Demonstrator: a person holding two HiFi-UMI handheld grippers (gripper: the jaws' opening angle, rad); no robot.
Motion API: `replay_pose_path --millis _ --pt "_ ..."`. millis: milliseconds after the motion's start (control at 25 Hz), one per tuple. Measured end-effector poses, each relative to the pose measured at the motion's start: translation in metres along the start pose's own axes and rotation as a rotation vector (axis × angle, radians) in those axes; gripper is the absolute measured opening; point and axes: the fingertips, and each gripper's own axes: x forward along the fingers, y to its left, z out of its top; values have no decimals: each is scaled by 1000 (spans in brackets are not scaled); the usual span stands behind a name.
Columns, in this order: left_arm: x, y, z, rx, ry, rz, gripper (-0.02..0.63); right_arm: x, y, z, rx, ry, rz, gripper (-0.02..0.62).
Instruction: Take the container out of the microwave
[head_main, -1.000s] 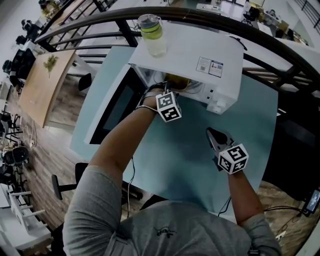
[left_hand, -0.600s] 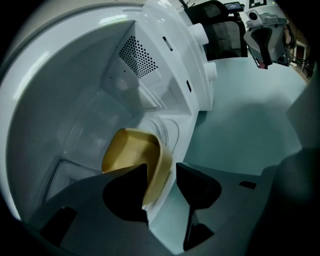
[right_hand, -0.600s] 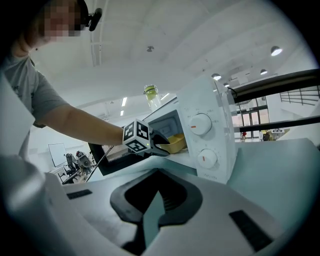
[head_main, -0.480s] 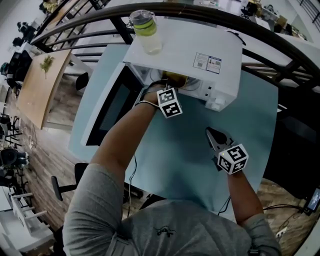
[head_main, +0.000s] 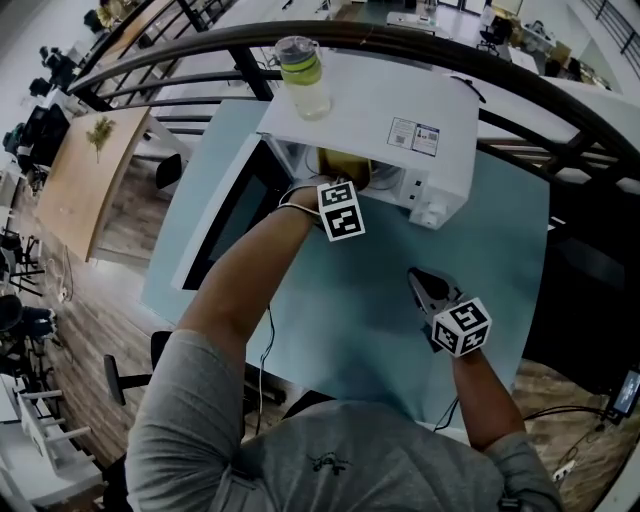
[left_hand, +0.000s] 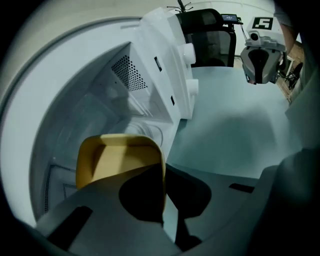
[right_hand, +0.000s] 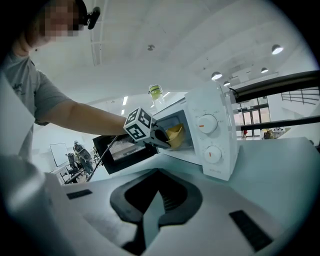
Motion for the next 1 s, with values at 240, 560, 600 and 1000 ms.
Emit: replay_pose_path --millis 240,560,600,1000 --pt "-27 -20 -1 13 -6 -40 18 -11 13 10 -15 -2 -2 17" --pt "-69 -51 -6 31 -17 -81 18 -36 22 31 -38 -10 -29 17" --pt "-75 -55 -6 35 -21 -82 18 -39 23 34 -43 -12 -32 17" --pt "-144 -92 -13 70 -58 -82 18 -68 42 62 -85 -35 -48 17"
